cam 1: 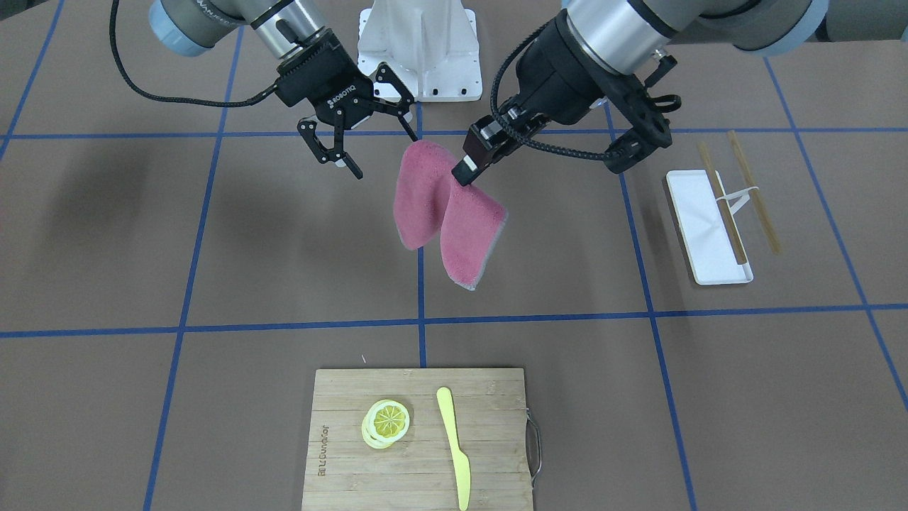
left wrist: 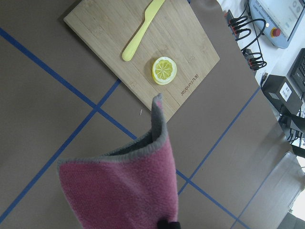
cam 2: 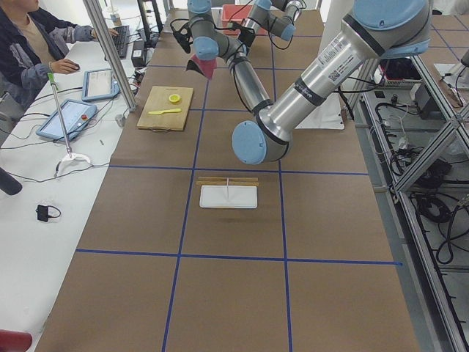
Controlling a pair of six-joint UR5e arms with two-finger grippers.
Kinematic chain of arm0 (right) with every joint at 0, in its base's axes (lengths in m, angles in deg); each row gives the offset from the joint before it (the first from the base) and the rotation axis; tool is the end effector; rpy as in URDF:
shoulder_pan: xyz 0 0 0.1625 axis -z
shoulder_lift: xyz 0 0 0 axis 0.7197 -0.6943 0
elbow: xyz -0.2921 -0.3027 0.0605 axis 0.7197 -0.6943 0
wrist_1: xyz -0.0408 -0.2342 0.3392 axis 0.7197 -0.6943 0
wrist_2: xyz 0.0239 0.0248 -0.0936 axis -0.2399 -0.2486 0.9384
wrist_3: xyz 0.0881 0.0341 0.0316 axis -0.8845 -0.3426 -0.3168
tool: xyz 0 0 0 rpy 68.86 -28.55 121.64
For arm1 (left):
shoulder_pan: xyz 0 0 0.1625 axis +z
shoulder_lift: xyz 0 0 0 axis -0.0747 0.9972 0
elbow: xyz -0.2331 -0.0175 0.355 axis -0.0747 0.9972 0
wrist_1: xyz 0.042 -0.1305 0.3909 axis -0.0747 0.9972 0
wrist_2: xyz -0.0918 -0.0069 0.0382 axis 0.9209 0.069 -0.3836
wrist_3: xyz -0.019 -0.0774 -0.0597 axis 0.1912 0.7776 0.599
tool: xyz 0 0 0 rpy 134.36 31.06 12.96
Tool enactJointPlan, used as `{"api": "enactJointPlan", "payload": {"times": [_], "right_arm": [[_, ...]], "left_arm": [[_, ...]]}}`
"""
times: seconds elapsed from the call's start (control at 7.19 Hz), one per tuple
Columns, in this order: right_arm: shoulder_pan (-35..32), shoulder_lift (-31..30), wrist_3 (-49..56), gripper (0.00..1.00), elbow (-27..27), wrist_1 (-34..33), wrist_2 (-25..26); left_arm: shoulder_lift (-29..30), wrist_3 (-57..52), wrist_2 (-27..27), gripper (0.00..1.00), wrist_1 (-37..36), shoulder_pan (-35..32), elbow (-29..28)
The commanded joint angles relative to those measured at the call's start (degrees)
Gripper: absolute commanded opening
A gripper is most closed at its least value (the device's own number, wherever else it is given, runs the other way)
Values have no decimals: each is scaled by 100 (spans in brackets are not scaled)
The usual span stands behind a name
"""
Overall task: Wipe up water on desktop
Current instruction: 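Bring the right gripper to the hanging cloth and grasp it below the left gripper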
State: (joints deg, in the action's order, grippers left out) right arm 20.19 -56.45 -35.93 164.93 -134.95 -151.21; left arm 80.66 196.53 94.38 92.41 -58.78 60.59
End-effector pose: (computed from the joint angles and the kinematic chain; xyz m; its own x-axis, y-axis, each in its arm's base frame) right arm -0.4337 -0.3682 0.1640 0.3579 -0.4156 0.8362 -0.3851 0.7501 0.5376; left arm 0.3112 -0.5449 0.0459 0.0377 -0.6266 -0.7785 0.2238 0.7645 -0.6045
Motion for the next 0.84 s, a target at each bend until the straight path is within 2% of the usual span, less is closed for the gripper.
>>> {"api": "enactJointPlan", "payload": {"times": [0.0, 0.28, 0.7], "right_arm": [[158, 4, 378, 100, -4, 337, 892], [263, 13, 703, 100, -57, 337, 1254], [272, 144, 703, 100, -83, 328, 1290]], "left_arm": [[-54, 195, 1, 0, -22, 27, 171], [-54, 309, 1, 0, -22, 105, 207], [-107, 327, -8, 0, -31, 263, 355]]}}
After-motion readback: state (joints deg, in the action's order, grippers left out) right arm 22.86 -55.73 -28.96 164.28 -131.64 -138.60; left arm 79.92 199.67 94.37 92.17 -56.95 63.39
